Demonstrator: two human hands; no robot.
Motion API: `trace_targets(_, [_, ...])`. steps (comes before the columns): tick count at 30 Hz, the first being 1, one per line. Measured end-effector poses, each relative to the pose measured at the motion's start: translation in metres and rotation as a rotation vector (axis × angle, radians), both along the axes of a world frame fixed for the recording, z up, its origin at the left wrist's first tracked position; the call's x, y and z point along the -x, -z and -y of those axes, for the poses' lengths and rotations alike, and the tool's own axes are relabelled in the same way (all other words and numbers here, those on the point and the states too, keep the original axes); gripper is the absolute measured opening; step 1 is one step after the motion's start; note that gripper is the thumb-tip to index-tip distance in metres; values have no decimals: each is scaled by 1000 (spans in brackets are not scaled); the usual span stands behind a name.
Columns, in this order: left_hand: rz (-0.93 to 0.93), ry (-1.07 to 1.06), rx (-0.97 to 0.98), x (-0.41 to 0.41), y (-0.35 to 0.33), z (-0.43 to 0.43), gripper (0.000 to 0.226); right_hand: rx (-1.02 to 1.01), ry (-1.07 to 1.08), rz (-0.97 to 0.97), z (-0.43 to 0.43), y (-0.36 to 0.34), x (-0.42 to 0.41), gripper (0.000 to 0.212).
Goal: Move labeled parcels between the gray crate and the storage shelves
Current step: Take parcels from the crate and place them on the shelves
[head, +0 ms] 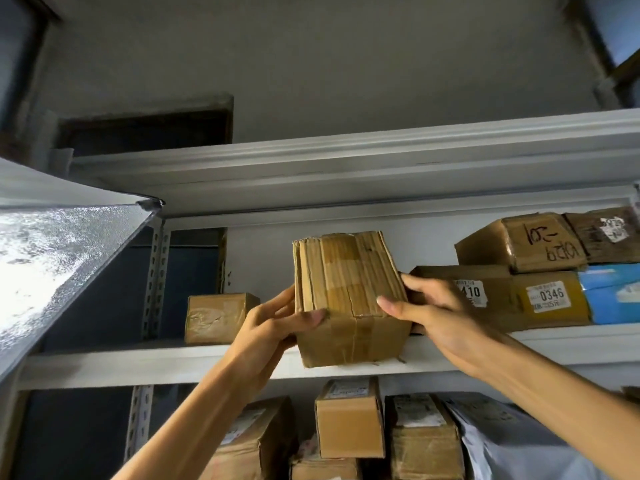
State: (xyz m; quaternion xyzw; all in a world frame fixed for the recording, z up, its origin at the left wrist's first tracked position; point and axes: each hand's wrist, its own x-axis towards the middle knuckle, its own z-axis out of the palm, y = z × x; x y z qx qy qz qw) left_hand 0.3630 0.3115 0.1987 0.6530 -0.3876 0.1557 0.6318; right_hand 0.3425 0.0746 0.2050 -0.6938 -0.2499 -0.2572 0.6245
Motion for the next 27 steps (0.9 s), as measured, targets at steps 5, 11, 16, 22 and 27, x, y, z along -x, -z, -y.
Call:
trace_targets(5, [207, -6, 11, 3, -4, 3, 89, 17, -43, 101, 2, 2, -11, 86])
trace_targets(11, [412, -221, -144, -9, -6, -1, 117, -97, 13, 171, -8, 13, -30, 63])
trace_targets(16, [357, -116, -66, -18, 9, -4, 99, -147, 15, 194, -17, 22, -40, 106])
trace_targets(22, [300, 99, 89, -9, -1, -6, 90, -156, 49, 328, -21, 16, -24, 80])
trace_targets(27, [328, 54, 60, -4, -2, -5, 93, -110, 60, 391, -14, 8, -19, 68])
